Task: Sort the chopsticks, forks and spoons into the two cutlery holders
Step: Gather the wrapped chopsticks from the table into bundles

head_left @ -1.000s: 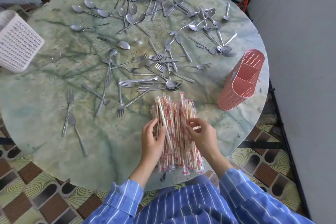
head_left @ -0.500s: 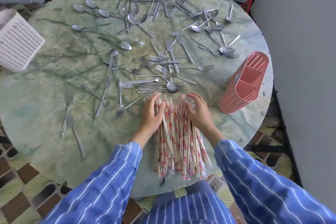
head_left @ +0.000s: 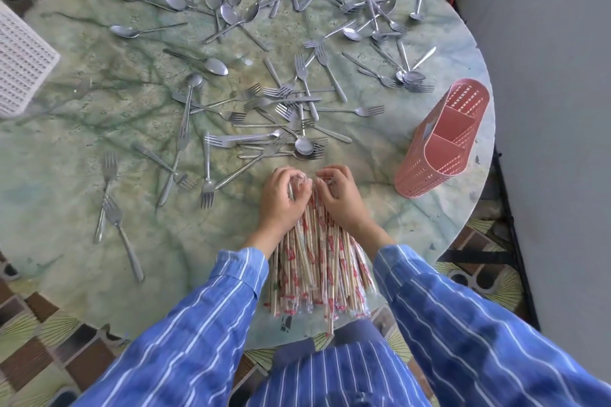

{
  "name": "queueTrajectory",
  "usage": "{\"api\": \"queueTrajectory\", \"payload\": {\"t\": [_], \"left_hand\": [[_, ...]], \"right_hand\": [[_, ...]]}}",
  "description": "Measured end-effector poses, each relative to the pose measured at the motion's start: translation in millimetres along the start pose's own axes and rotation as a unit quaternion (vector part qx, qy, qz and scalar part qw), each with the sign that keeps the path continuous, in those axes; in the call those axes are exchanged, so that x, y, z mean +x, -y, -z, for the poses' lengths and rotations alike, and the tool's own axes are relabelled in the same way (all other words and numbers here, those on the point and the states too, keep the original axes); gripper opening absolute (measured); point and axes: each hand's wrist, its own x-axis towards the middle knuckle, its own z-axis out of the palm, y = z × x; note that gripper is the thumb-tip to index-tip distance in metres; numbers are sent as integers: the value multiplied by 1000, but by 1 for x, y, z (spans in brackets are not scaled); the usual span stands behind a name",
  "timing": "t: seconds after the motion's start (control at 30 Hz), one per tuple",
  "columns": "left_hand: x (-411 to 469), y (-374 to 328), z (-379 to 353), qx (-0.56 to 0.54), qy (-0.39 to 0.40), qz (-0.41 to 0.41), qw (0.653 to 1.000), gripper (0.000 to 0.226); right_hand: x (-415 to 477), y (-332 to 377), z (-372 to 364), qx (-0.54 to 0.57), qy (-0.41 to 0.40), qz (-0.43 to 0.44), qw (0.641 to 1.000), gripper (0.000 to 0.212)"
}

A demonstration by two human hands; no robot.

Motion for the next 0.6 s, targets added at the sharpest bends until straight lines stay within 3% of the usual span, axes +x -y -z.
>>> {"api": "queueTrajectory", "payload": {"t": [0.17, 0.27, 0.43, 0.6], "left_hand": [[-12, -8, 12, -44, -9, 14, 999, 42], [-42, -11, 27, -43, 36, -3, 998, 47], [-86, -3, 36, 16, 105, -60, 993, 50], [-92, -4, 34, 124, 163, -153, 967, 40]], "right_hand": [[-14, 1, 14, 33, -9, 1, 999, 40], [-46, -2, 27, 35, 4, 7, 999, 42], [-107, 1, 37, -43, 100, 92, 990, 69], [-139, -5, 47, -151, 188, 168, 956, 106]]}}
